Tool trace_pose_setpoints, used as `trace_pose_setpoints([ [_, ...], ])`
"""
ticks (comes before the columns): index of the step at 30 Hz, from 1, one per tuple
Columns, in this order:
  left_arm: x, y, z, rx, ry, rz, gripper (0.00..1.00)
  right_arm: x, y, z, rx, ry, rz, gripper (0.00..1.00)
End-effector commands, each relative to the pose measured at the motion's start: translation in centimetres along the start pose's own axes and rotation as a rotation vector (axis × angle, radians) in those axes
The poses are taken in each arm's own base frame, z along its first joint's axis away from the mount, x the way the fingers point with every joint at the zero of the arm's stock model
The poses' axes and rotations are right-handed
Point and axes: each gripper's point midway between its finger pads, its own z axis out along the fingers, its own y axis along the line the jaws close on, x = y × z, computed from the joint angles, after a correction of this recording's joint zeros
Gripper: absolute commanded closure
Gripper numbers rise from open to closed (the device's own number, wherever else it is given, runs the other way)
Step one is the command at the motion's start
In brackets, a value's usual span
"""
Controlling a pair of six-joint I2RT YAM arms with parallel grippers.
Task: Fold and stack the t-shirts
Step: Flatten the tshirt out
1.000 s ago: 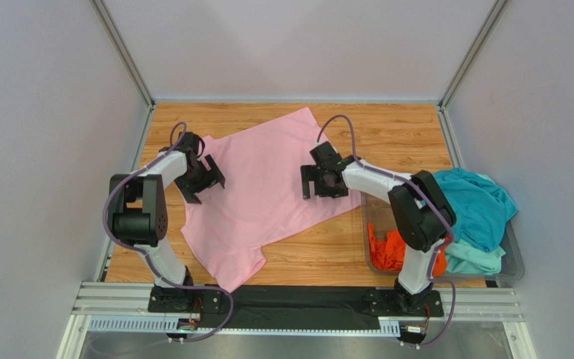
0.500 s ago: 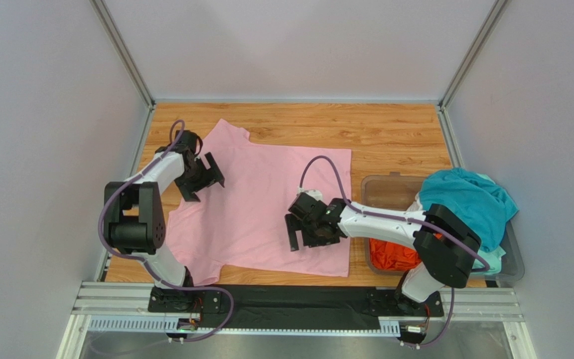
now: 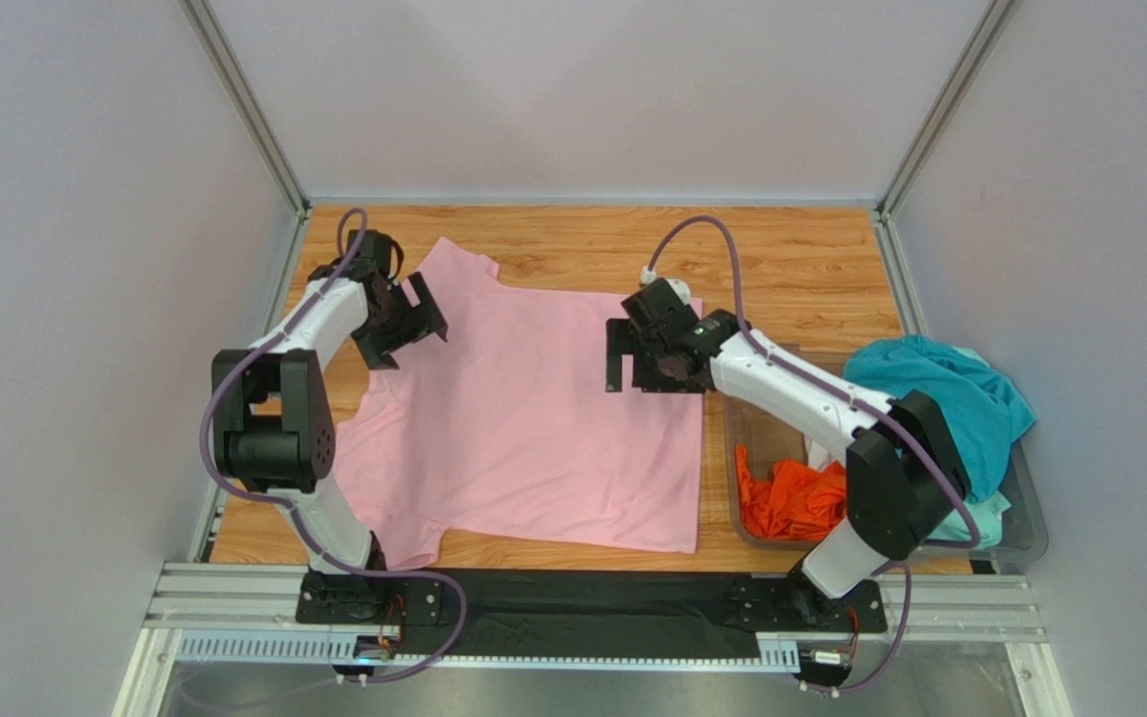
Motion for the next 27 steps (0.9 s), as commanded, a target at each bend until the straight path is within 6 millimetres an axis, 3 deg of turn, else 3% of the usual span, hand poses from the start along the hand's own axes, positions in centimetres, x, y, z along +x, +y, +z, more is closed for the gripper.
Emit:
trace_pose_setpoints([
  [1,-0.8,0.7,1.2,-0.009,0.032,0.002,0.00,-1.9,-0.2,2.5,-0.007,0.017,-0.052,0.00],
  [2,-0.8,0.8,1.6,-0.014,0.040,0.000,0.00,-3.0,-0.5,3.1,-0.007,0.012,-0.039,0.00],
  [4,-1.1,1.0,2.4,-0.019,0.052,-0.005,0.00,-3.2,-0.9,5.3,0.005,0.047,-0.036,0.00],
  [5,-0.9,1.2,3.1,-0.027,0.069,-0.008,0.00,-4.5,-1.0,5.7,0.001,0.031,-0.026,0.00],
  [8,-1.4,1.1,3.9,-0.028,0.074,-0.009,0.00,-4.6,-1.8,9.0,0.017,0.089,-0.012,0.00],
  [12,-2.2,1.2,4.7,-0.045,0.076,-0.005,0.00,-5.2,-2.8,11.4,0.012,0.132,0.042,0.00],
  [18,-4.8,0.7,5.6,-0.039,0.059,-0.017,0.00,-7.5,-4.8,14.5,0.028,0.139,0.068,0.00],
  [19,-5.2,0.6,5.8,-0.038,0.056,-0.017,0.00,-9.1,-4.1,14.5,-0.012,0.116,0.068,0.00],
  [20,-5.5,0.4,6.0,-0.038,0.057,-0.019,0.00,-9.7,-4.5,14.9,-0.011,0.112,0.072,0.00],
  [21,-5.4,0.5,6.7,-0.045,0.074,-0.028,0.00,-8.9,-4.9,16.1,-0.003,0.151,0.068,0.00],
  [22,-6.5,0.1,6.5,-0.035,0.059,-0.031,0.00,-11.0,-4.6,16.0,-0.023,0.114,0.068,0.00],
  [24,-7.6,-0.2,7.1,-0.028,0.055,-0.038,0.00,-11.3,-4.8,17.1,-0.026,0.123,0.065,0.00],
  [27,-8.4,-0.3,6.7,-0.029,0.059,-0.042,0.00,-13.4,-4.4,17.1,-0.056,0.084,0.059,0.00],
])
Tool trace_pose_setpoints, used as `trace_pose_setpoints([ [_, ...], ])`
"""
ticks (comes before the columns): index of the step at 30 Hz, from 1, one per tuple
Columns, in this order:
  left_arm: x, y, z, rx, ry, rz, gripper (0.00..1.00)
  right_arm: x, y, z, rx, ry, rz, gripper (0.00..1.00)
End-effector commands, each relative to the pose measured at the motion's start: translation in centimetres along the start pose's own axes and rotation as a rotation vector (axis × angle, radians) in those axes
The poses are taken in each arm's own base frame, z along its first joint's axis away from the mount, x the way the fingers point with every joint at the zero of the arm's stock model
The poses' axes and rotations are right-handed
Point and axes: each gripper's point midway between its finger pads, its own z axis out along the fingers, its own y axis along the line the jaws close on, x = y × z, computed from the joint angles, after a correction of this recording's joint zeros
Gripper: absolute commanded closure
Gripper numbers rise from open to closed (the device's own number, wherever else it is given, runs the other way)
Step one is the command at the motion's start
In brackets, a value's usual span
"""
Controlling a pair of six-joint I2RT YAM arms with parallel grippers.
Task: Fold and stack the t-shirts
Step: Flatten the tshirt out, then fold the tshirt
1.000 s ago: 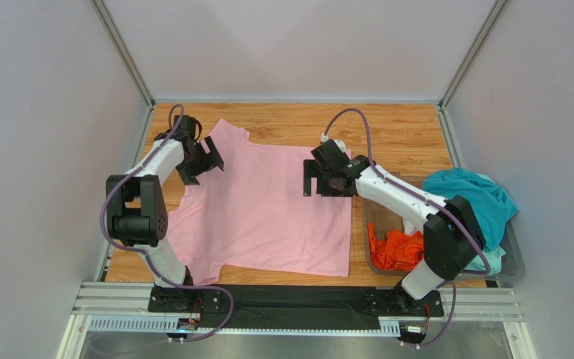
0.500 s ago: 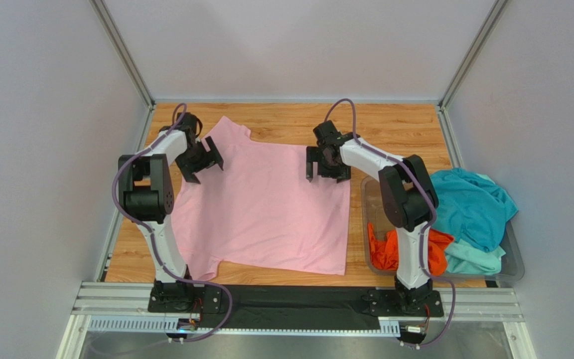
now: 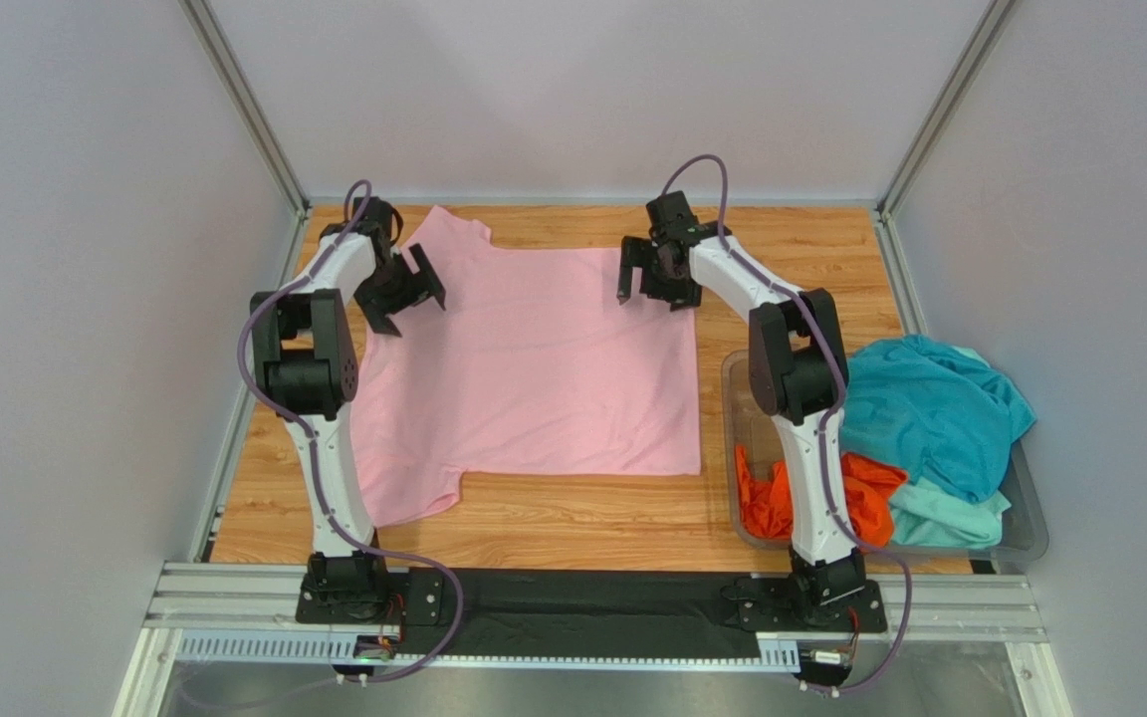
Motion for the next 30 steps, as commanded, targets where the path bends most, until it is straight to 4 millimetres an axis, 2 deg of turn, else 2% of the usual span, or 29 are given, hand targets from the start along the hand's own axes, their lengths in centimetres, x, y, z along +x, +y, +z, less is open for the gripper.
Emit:
trace_pose_setpoints([
  [1,-0.5,0.8,0.4,-0.014,0.028,0.000,0.00,1.6,-0.9,1.8,-0.002,0.084,-0.033,0.00],
  [2,-0.8,0.6,-0.1,-0.003,0.017,0.007,0.00,1.0,-0.7,1.3,-0.006,0.072,-0.037,0.00],
  [4,-1.9,-0.2,-2.6,0.022,-0.034,0.016,0.00,-0.9,0.0,-0.7,-0.014,0.026,-0.048,0.00],
  [5,-2.7,-0.9,-5.0,0.051,-0.079,0.023,0.00,-2.0,0.5,-2.5,-0.023,-0.005,-0.056,0.00],
  [7,-2.1,-1.2,-7.0,0.075,-0.091,0.027,0.00,-3.0,0.9,-4.7,-0.025,-0.044,-0.063,0.00],
  [8,-2.3,-1.6,-10.0,0.101,-0.144,0.026,0.00,-4.4,1.9,-7.8,-0.044,-0.105,-0.070,0.00],
  [9,-0.6,-0.8,-9.9,0.087,-0.123,0.018,0.00,-3.1,1.5,-8.1,-0.020,-0.087,-0.070,0.00],
  [10,0.3,-0.4,-10.7,0.087,-0.129,0.011,0.00,-2.7,2.3,-9.3,-0.031,-0.100,-0.081,0.00],
  [11,0.9,-0.4,-13.4,0.114,-0.179,-0.003,0.00,-3.2,3.2,-12.4,-0.059,-0.159,-0.083,0.00],
  [12,3.8,1.3,-12.2,0.084,-0.125,-0.019,0.00,-2.5,3.5,-13.3,-0.069,-0.166,-0.085,0.00],
  [13,5.2,1.9,-12.5,0.082,-0.120,-0.027,0.00,1.0,3.3,-12.7,-0.059,-0.106,-0.095,0.00],
  [14,6.3,2.3,-14.3,0.102,-0.156,-0.052,0.00,0.8,4.1,-15.4,-0.094,-0.162,-0.088,0.00],
  [15,9.7,4.4,-12.7,0.060,-0.100,-0.072,0.00,1.6,3.7,-16.1,-0.070,-0.179,-0.085,0.00],
  [16,11.1,5.1,-12.7,0.055,-0.095,-0.083,0.00,5.4,3.1,-15.1,-0.055,-0.112,-0.099,0.00],
  [17,12.0,5.4,-13.9,0.071,-0.131,-0.103,0.00,5.5,3.5,-17.1,-0.083,-0.155,-0.090,0.00],
  [18,14.5,7.2,-12.8,0.029,-0.095,-0.123,0.00,6.9,3.4,-17.4,-0.089,-0.143,-0.074,0.00],
  [19,15.5,8.0,-12.7,0.011,-0.094,-0.136,0.00,8.1,3.6,-17.6,-0.098,-0.131,-0.069,0.00],
  [20,16.2,8.6,-13.4,0.006,-0.123,-0.172,0.00,9.9,2.8,-17.8,-0.097,-0.119,-0.059,0.00],
  [21,18.2,10.1,-12.4,-0.038,-0.095,-0.193,0.00,10.8,2.7,-18.0,-0.104,-0.110,-0.041,0.00],
  [23,19.6,10.9,-12.6,-0.038,-0.112,-0.245,0.00,12.7,2.1,-18.4,-0.107,-0.096,-0.032,0.00],
  [24,21.2,11.7,-12.0,-0.057,-0.083,-0.259,0.00,13.1,2.0,-18.5,-0.110,-0.094,-0.026,0.00],
  [26,22.8,12.4,-11.8,-0.060,-0.079,-0.313,0.00,13.9,1.7,-18.9,-0.114,-0.093,-0.027,0.00],
  [30,23.8,12.7,-11.8,-0.036,-0.107,-0.374,0.00,14.5,1.3,-19.2,-0.116,-0.091,-0.026,0.00],
])
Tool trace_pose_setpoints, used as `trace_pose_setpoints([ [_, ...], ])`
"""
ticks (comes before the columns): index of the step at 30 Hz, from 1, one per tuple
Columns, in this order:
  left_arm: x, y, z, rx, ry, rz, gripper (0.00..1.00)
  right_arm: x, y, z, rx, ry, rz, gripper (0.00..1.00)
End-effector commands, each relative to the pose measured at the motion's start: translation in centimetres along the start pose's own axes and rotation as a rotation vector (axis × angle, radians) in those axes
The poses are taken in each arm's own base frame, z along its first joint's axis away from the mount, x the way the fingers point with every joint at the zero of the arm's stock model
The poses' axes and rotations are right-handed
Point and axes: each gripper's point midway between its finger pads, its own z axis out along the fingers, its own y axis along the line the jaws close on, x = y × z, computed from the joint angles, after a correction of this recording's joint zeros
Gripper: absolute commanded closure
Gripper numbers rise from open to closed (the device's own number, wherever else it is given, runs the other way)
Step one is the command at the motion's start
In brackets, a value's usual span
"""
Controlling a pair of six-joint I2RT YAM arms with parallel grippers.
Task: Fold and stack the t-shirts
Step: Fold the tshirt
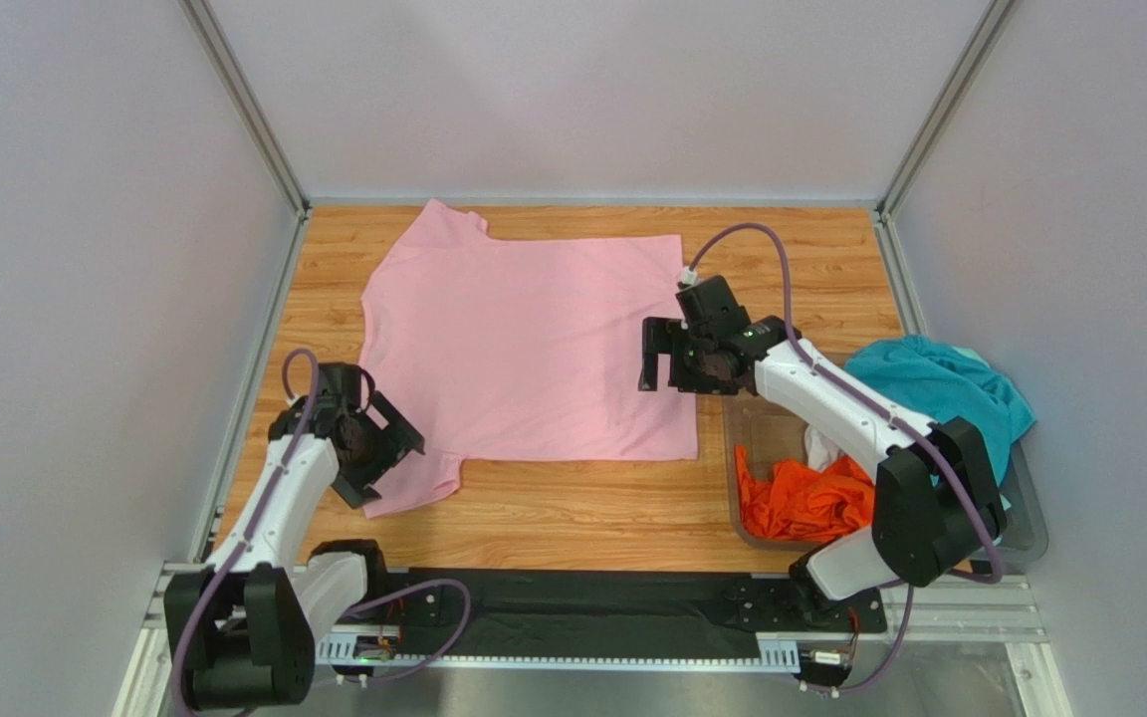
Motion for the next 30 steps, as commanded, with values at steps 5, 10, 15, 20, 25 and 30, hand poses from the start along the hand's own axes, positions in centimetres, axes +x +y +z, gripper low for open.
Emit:
trace_pose_setpoints([
  [5,1.1,1.0,-0.3,0.008,-0.025,-0.103,0.00,-1.0,0.6,-1.0,-0.035,-0.078,0.028,0.00],
  [10,2.8,1.0,-0.2,0.016,0.064,-0.115,0.00,0.0,0.1,-0.1,-0.024,-0.051,0.036,0.00],
  [15,2.1,1.4,-1.3,-0.020,0.039,-0.109,0.00,0.5,-0.3,0.5,-0.011,-0.031,0.030,0.00],
  [20,2.3,2.2,-0.4,-0.077,0.047,-0.129,0.00,0.8,-0.4,0.7,-0.005,-0.021,0.022,0.00],
  [25,2.1,2.1,1.3,-0.093,0.060,-0.144,0.11,1.0,0.1,0.8,-0.035,0.003,0.009,0.00],
  [30,1.9,1.8,2.2,-0.106,0.072,-0.146,0.43,1.4,-0.2,0.7,-0.025,0.013,0.005,0.00],
])
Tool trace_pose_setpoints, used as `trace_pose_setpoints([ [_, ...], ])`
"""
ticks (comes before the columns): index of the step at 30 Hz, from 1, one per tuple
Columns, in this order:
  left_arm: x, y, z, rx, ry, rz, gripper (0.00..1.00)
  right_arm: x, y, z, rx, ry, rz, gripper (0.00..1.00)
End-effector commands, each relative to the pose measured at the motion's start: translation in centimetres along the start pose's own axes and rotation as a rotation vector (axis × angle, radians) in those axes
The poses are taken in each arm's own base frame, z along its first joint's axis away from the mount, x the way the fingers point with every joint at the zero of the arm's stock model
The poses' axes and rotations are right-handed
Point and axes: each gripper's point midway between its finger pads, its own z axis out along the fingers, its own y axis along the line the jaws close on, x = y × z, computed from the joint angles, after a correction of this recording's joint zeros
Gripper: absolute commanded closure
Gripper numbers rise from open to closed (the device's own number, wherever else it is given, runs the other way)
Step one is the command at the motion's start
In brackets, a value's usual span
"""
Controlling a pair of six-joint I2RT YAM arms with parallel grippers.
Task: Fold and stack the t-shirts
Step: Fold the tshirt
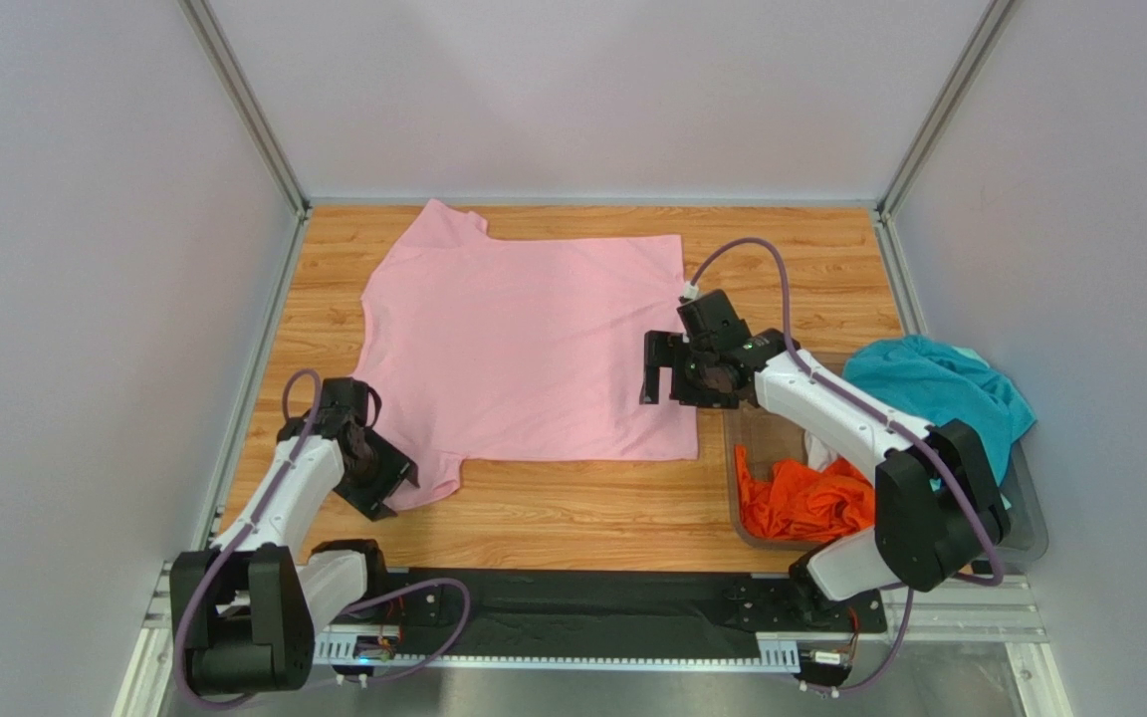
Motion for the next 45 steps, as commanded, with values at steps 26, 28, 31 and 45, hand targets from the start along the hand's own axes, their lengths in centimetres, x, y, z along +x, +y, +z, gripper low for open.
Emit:
trace_pose_setpoints([
  [26,-2.8,-0.6,0.0,0.044,-0.151,0.040,1.00,9.4,-2.0,0.9,0.122,0.147,-0.152,0.04],
  [28,-2.7,-0.5,0.0,0.039,-0.148,0.038,1.00,9.1,-2.4,1.1,0.149,0.136,-0.152,0.07],
  [31,-2.7,-0.2,0.1,0.025,-0.150,0.036,1.00,8.7,-2.8,1.6,0.185,0.128,-0.154,0.11],
  [45,-2.7,-0.2,-0.3,0.033,-0.158,0.028,1.00,10.1,-2.5,3.0,0.174,0.182,-0.183,0.53],
])
